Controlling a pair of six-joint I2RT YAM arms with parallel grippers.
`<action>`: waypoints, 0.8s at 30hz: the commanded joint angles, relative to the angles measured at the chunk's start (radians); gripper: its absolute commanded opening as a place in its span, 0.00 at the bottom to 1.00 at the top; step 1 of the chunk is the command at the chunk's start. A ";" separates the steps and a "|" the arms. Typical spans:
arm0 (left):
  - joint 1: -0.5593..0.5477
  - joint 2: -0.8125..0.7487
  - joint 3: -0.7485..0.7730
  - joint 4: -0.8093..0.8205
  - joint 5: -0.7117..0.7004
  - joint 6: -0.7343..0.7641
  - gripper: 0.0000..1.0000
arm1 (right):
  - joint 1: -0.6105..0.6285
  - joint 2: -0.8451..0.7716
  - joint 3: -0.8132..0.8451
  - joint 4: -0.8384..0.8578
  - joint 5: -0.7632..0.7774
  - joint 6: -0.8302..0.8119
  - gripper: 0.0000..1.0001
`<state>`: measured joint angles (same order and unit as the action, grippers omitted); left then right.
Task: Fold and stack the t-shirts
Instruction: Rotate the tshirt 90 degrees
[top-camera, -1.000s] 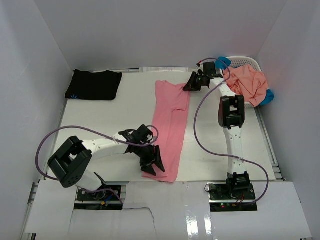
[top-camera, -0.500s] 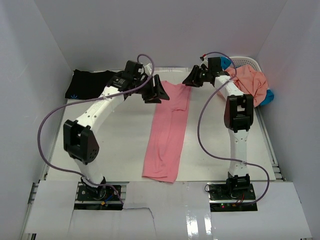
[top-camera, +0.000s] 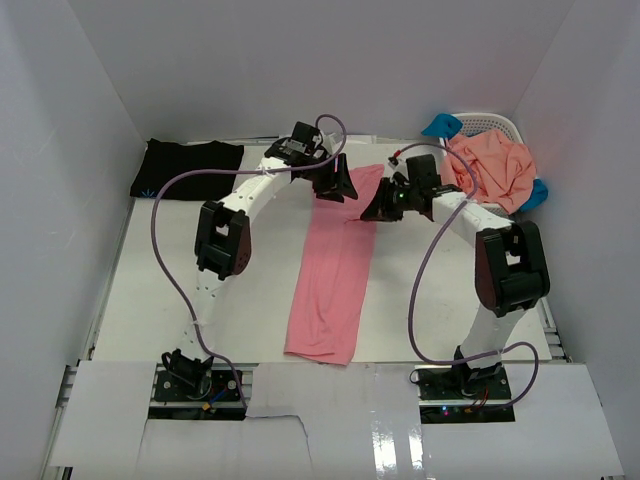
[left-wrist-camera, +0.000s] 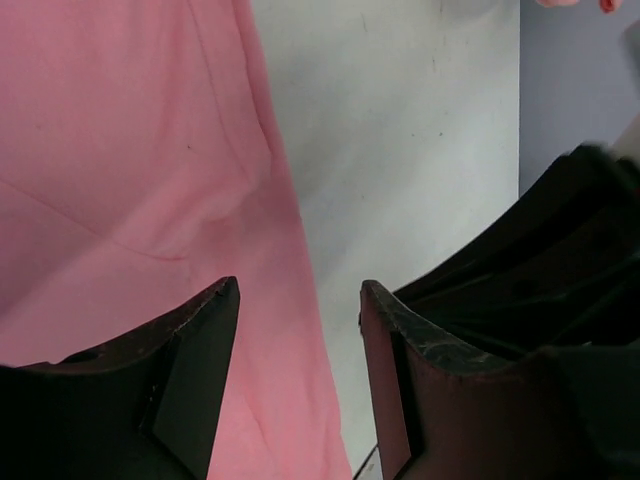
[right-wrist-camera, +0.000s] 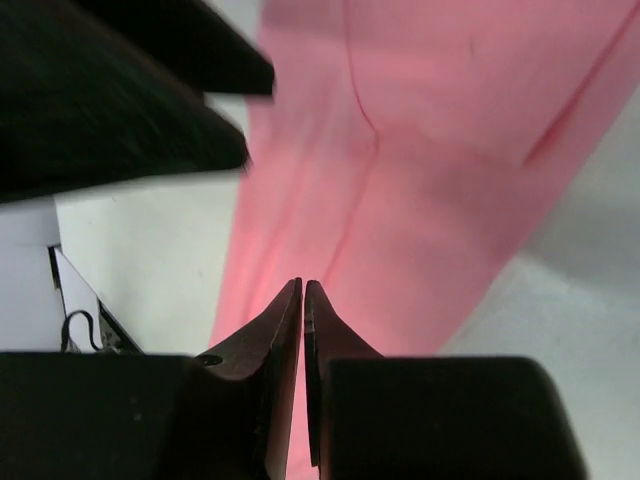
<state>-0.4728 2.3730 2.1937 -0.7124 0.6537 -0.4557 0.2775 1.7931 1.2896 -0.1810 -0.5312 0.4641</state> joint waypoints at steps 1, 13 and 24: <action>0.007 0.029 0.087 0.001 0.017 0.026 0.62 | 0.026 -0.017 -0.084 0.027 0.039 0.008 0.10; 0.019 0.141 0.032 0.059 -0.118 0.094 0.61 | 0.057 0.077 -0.134 0.051 0.066 0.008 0.08; 0.072 0.216 0.054 0.131 -0.180 0.052 0.61 | 0.055 0.233 -0.027 -0.011 0.137 -0.015 0.08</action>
<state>-0.4236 2.5626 2.2303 -0.6060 0.5468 -0.4168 0.3294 1.9896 1.2076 -0.1658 -0.4606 0.4747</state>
